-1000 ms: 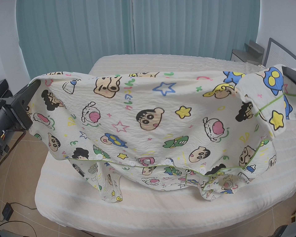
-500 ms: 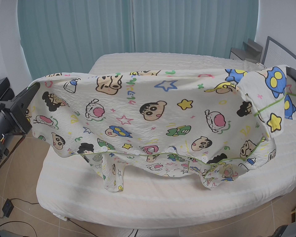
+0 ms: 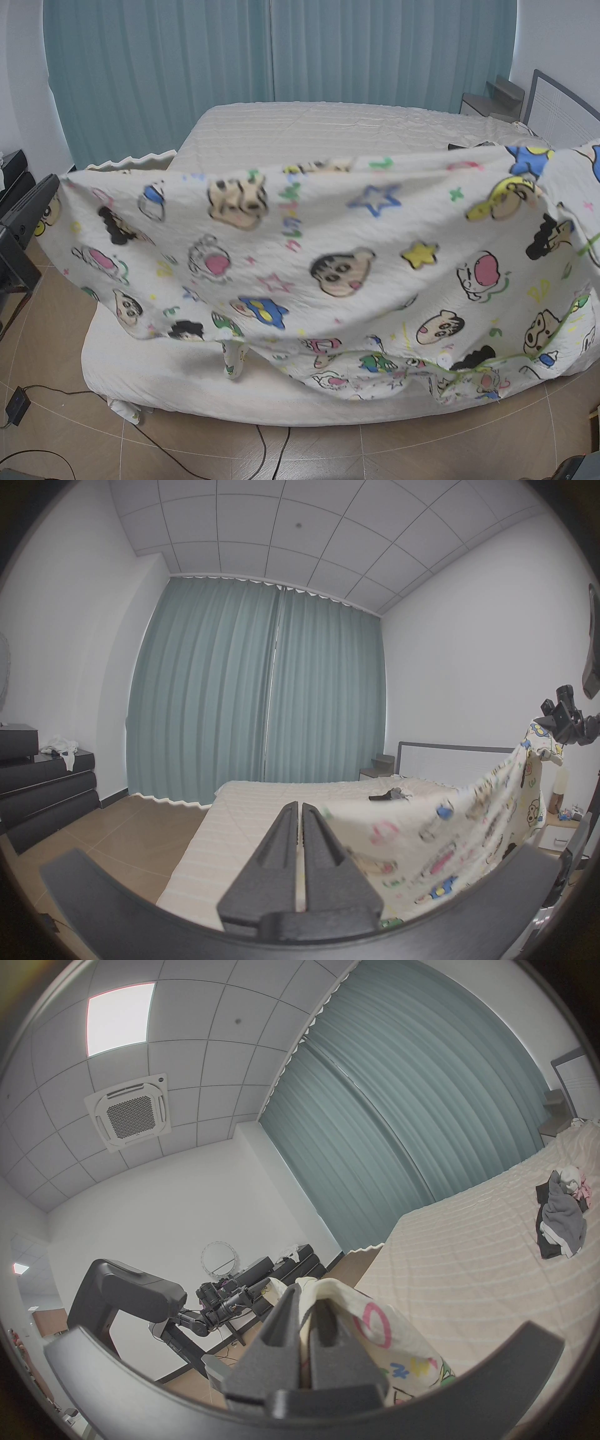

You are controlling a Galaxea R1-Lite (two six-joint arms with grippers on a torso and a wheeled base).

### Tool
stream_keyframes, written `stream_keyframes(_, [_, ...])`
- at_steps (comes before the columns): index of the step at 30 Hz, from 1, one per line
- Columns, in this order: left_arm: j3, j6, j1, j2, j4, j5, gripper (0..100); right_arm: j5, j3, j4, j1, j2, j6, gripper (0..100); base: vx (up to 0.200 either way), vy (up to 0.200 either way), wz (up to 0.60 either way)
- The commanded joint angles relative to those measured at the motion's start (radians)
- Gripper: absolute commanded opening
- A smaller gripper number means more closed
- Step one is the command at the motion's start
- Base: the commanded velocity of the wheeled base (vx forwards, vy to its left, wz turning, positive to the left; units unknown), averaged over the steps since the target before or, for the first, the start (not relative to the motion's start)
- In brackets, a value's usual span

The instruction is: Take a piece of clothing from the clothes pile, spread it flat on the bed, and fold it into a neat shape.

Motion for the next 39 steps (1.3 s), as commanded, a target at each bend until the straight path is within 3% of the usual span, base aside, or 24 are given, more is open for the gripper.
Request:
stream_keyframes(1, [0.007, 0.003, 0.001, -0.056, 0.003, 0.004, 0, 0.001, -0.004, -0.001, 0.000, -0.023, 0.001, 0, 0.000, 0.000, 0.00])
stream_keyframes(11, [0.053, 0.013, -0.002, -0.080, 0.108, 0.001, 0, -0.002, 0.075, 0.004, -0.007, 0.017, 0.001, 0, 0.000, 0.000, 0.00])
stream_keyframes(21, [0.112, 0.003, -0.071, -0.044, 0.187, -0.014, 0, 0.004, 0.051, 0.001, 0.028, 0.094, 0.002, 0, 0.000, 0.000, 0.00])
stream_keyframes(24, [0.135, -0.013, -0.081, -0.033, 0.192, -0.049, 0, 0.003, 0.046, 0.001, 0.056, 0.103, 0.002, 0, 0.000, 0.000, 0.00])
stream_keyframes(29, [0.143, -0.122, -0.140, -0.005, 0.226, -0.126, 0, 0.000, -0.021, 0.001, 0.060, 0.163, 0.002, 0, 0.000, 0.000, 0.00])
stream_keyframes(39, [0.217, -0.164, -0.181, 0.058, 0.290, -0.344, 0, -0.008, -0.153, -0.001, 0.139, 0.313, 0.010, 0, 0.000, 0.000, 0.00])
